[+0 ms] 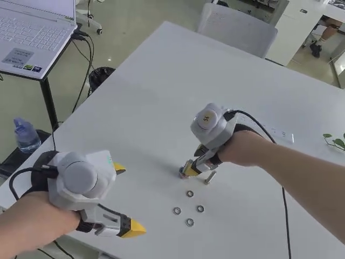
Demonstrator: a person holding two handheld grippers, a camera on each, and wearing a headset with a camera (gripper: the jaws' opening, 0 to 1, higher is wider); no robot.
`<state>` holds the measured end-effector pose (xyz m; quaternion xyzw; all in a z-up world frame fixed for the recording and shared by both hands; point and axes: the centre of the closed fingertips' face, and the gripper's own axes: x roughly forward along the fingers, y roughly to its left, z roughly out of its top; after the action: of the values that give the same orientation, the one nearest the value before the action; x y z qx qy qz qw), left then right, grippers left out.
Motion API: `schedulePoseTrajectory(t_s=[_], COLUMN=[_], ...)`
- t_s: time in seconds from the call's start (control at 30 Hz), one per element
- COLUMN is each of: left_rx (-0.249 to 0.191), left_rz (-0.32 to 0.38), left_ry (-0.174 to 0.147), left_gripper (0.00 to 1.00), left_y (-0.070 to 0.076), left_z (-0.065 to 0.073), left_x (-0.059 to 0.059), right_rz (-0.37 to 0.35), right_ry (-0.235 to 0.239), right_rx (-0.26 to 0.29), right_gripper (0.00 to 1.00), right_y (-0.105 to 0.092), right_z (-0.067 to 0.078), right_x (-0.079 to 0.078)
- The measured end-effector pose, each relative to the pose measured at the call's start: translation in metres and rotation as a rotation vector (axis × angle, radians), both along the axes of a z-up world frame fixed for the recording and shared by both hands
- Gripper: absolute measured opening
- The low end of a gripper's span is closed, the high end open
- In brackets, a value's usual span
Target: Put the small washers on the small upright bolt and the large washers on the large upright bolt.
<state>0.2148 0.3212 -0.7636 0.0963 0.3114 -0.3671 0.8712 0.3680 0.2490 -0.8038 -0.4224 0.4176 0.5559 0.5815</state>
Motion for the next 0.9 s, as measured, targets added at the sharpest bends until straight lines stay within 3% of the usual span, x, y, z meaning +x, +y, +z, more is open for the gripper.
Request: schedulePoseTrajectory(t_s=[0.4,0.9], left_rx=[0.0,0.001], left_rz=[-0.003,0.004], left_ry=[-0.009,-0.016], left_gripper=[0.82,0.84], left_y=[0.003,0.003], left_z=[0.001,0.0], left_x=[-0.006,-0.003], right_rz=[0.014,0.025], right_ry=[0.002,0.003], right_rx=[0.01,-0.014], right_gripper=[0.38,0.37], right_y=[-0.003,-0.024], right_z=[0.009,0.002], right_x=[-0.015,-0.036])
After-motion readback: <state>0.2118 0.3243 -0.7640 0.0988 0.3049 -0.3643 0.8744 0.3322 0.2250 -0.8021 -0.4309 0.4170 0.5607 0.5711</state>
